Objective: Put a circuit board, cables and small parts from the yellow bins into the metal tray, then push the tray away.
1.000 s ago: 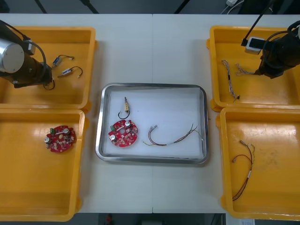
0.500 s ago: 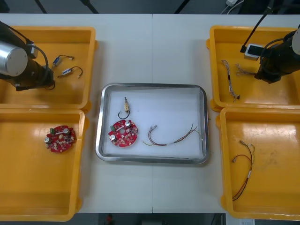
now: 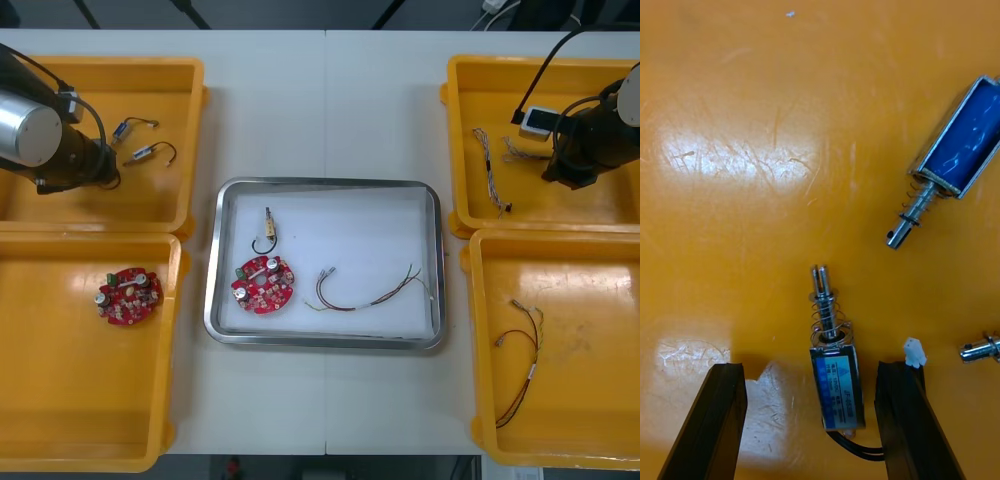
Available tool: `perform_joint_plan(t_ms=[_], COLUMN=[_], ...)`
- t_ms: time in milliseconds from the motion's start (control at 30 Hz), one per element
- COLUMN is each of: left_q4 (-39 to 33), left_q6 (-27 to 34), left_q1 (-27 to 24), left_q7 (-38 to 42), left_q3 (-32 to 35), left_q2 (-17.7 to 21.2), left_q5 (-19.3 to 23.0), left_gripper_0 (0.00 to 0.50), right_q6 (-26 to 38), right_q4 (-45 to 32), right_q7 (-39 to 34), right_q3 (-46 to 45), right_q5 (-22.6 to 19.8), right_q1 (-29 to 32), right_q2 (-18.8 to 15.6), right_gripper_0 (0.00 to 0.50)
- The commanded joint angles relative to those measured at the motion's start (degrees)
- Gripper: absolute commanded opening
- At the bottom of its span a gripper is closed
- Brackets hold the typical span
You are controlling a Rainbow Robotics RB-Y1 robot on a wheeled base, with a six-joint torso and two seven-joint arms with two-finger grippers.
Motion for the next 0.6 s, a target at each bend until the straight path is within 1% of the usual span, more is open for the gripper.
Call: perform_joint_plan(t_ms=[33,133,167,200,233,267,333,367,400,467,500,533,567,600], left_q4=[0.11,0.72,0.72,0.99,1.08,1.34,1.87,2.13,2.83,3.71,3.89,3.89,3.89,3.89], left_q6=[-1.55,-1.81,-1.9,-1.99,-2.07,-2.69,-4.36,-4.89,-6.03,-7.79,-8.14,-8.14,-8.31,-8.14], left_q1=[0.74,0.74,0.65,0.74,0.74,0.74,0.65,0.65,0.65,0.74,0.74,0.65,0.74,0.74], left_q7=[-4.91,-5.0,-5.0,-5.08,-5.17,-5.17,-5.26,-5.26,-5.26,-5.26,-5.26,-5.26,-5.26,-5.26], left_q3=[-0.48,-0.48,-0.48,-0.48,-0.57,-0.92,-2.07,-2.33,-3.03,-3.74,-3.82,-3.91,-3.82,-3.82], left_q2=[-0.13,-0.13,-0.13,-0.13,-0.13,-0.13,-0.13,-0.13,-0.13,-0.13,-0.13,-0.13,-0.13,-0.13], left_q5=[-0.92,-0.92,-0.92,-0.92,-0.92,-0.92,-0.84,-0.84,-0.66,-0.31,-0.04,0.04,0.04,0.04], left_gripper_0=[0.5,0.496,0.473,0.43,0.417,0.393,0.326,0.305,0.25,0.1,0.049,0.033,0.001,0.0], right_q6=[-0.37,-0.37,-0.37,-0.28,-0.28,-0.28,-0.28,-0.28,-0.28,-0.28,-0.28,-0.28,-0.37,-0.28], right_q4=[1.4,1.4,1.4,1.4,1.4,1.67,2.28,2.46,2.81,3.34,3.51,3.6,3.86,3.95], right_q7=[1.59,1.59,1.59,1.59,1.59,1.59,1.59,1.59,1.59,1.59,1.59,1.59,1.59,1.59], right_q3=[2.35,3.05,3.23,3.4,3.58,3.84,3.93,3.93,4.11,4.46,4.55,4.63,4.81,5.07], right_q5=[-1.41,-2.11,-2.2,-2.47,-2.64,-2.91,-3.43,-3.52,-3.7,-3.96,-3.96,-4.05,-4.22,-4.4], right_q1=[-1.84,-1.84,-1.84,-1.84,-1.84,-1.84,-1.84,-1.84,-1.84,-1.84,-1.84,-1.84,-1.84,-1.84], right_q2=[1.65,2.0,2.18,2.27,2.36,2.53,2.8,2.88,3.15,3.41,3.41,3.5,3.5,3.5], right_gripper_0=[0.5,0.5,0.5,0.5,0.5,0.5,0.498,0.485,0.461,0.43,0.377,0.333,0.223,0.097])
